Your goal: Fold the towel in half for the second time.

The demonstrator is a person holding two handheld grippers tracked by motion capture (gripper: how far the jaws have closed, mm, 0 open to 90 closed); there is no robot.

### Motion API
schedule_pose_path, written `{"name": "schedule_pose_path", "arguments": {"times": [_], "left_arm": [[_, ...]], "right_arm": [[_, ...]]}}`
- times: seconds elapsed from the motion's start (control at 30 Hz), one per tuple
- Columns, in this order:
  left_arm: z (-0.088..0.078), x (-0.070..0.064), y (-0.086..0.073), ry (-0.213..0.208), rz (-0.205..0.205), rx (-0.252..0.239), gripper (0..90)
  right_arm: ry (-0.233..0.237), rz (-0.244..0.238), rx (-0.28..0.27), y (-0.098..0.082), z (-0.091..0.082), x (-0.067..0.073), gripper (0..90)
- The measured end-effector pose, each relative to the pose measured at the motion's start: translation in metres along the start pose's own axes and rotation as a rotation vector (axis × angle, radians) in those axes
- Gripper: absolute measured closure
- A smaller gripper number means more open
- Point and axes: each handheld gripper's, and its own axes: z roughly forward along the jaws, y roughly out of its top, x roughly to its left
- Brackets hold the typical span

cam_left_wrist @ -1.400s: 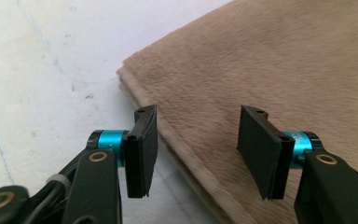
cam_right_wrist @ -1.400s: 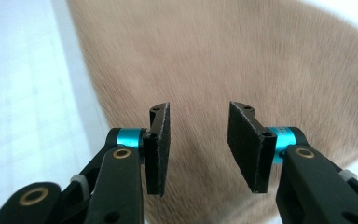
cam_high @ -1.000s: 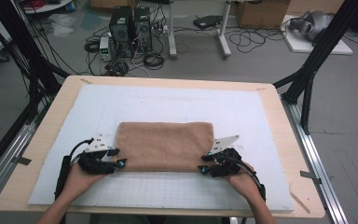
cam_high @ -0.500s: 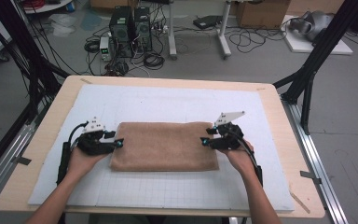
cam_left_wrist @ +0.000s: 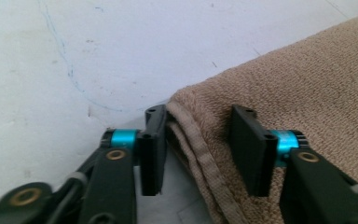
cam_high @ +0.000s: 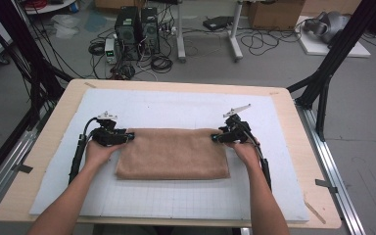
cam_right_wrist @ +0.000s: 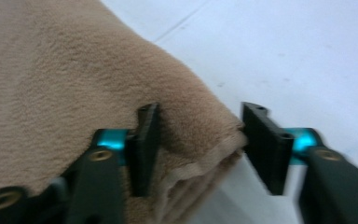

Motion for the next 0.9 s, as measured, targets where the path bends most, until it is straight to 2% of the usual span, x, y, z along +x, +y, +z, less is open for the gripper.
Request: {"name": "schedule_pose_path", "arguments": {"times": [0.03,0.1,0.17,0.3,0.4,0.47,0.53,0.6,0.63,0.67,0.7,0.73,0.77,0.83,0.9], "left_arm": [[0.000,0.001,0.000,-0.002,-0.018,-0.007,70.4],[-0.001,0.002,0.001,0.005,-0.033,-0.023,77.5],[-0.001,0.000,0.003,0.032,-0.028,-0.046,80.1],[-0.003,-0.004,0.016,0.090,0.004,-0.086,80.9],[-0.009,-0.002,0.031,0.121,0.000,-0.136,81.0],[-0.011,-0.001,0.042,0.141,0.006,-0.159,81.0],[-0.010,0.002,0.047,0.157,0.006,-0.151,80.2],[-0.008,0.001,0.051,0.194,0.019,-0.135,72.0],[-0.011,0.002,0.052,0.171,0.023,-0.145,67.4],[-0.013,0.000,0.052,0.152,0.040,-0.152,64.6],[-0.015,-0.001,0.052,0.147,0.060,-0.151,63.7],[-0.017,-0.004,0.052,0.145,0.094,-0.135,62.7],[-0.018,-0.007,0.051,0.130,0.105,-0.125,61.8],[-0.019,-0.011,0.050,0.106,0.124,-0.107,59.2],[-0.021,-0.015,0.049,0.088,0.139,-0.109,59.1]], "right_arm": [[0.013,-0.007,0.001,0.001,0.000,0.001,62.8],[0.021,-0.024,0.007,0.003,-0.004,0.003,73.8],[0.020,-0.029,-0.006,0.006,-0.007,0.005,75.9],[-0.014,-0.039,-0.048,0.010,-0.013,0.007,76.9],[-0.049,-0.039,-0.104,0.015,-0.016,0.008,77.5],[-0.055,-0.022,-0.115,0.023,-0.017,0.004,77.3],[-0.098,-0.028,-0.135,0.033,-0.018,0.001,75.2],[-0.145,-0.028,-0.116,0.041,-0.014,0.000,65.3],[-0.181,-0.034,-0.098,0.045,-0.011,0.001,61.1],[-0.179,-0.038,-0.118,0.048,-0.011,0.003,60.3],[-0.158,-0.037,-0.131,0.049,-0.011,0.006,58.7],[-0.158,-0.055,-0.123,0.050,-0.011,0.008,57.1],[-0.160,-0.075,-0.103,0.050,-0.010,0.012,55.7],[-0.113,-0.065,-0.101,0.049,-0.009,0.015,53.5],[-0.087,-0.076,-0.110,0.048,-0.010,0.020,53.1]]}}
